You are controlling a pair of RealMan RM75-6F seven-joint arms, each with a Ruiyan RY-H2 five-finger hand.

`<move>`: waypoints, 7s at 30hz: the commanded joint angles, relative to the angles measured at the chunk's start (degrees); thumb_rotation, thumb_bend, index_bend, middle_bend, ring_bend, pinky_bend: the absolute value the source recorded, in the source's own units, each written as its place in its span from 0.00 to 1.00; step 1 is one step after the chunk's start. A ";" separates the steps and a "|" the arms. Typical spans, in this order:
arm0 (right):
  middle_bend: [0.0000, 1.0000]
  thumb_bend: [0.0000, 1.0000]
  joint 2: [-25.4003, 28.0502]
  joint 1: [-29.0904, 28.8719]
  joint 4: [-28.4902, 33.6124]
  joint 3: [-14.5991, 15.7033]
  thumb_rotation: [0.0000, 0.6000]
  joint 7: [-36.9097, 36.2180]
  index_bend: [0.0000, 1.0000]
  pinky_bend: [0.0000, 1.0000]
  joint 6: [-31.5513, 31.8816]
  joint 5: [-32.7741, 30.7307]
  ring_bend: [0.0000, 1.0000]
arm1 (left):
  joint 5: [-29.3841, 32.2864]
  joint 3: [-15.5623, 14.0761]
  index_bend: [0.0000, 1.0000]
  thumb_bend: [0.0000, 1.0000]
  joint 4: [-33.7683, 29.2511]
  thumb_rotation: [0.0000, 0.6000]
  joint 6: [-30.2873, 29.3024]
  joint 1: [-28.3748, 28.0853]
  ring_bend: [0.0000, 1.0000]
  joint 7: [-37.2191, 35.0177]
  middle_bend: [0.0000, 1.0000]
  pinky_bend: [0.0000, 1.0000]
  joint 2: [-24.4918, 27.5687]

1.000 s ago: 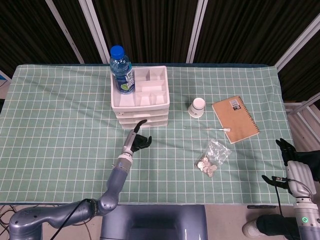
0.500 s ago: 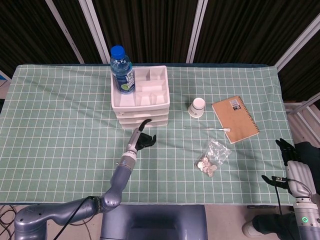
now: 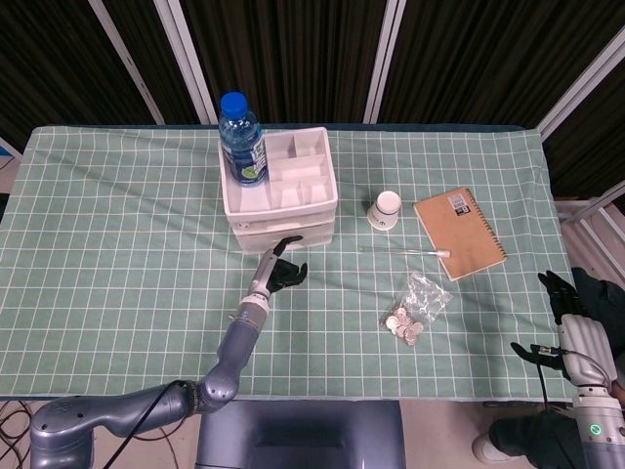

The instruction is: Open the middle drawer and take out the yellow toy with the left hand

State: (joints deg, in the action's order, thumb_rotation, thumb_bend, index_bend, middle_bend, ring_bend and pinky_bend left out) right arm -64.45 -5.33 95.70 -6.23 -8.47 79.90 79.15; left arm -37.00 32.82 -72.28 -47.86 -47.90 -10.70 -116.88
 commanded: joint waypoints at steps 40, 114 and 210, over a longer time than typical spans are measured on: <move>0.00 0.06 0.16 0.12 0.45 0.07 1.00 -0.18 0.00 0.22 -0.10 -0.17 0.00 | -16.70 -13.62 0.23 0.47 -9.23 1.00 -20.43 -0.18 1.00 35.28 1.00 1.00 7.02; 0.00 0.07 0.39 0.29 1.00 0.10 1.00 -0.44 0.00 0.22 -0.35 -0.60 0.00 | -4.07 -15.51 0.46 0.47 -24.06 1.00 -20.96 4.12 1.00 45.69 1.00 1.00 18.51; 0.00 0.06 0.43 0.23 0.97 -0.01 1.00 -0.66 0.00 0.22 -0.88 -1.14 0.00 | 27.07 -8.20 0.42 0.21 -30.72 1.00 -31.04 -15.36 1.00 77.84 1.00 1.00 21.57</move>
State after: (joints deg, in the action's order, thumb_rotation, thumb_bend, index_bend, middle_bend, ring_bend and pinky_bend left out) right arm -64.02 -5.09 96.67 -6.23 -9.12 79.03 78.02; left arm -11.30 23.99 -104.21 -79.08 -62.19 66.22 -94.55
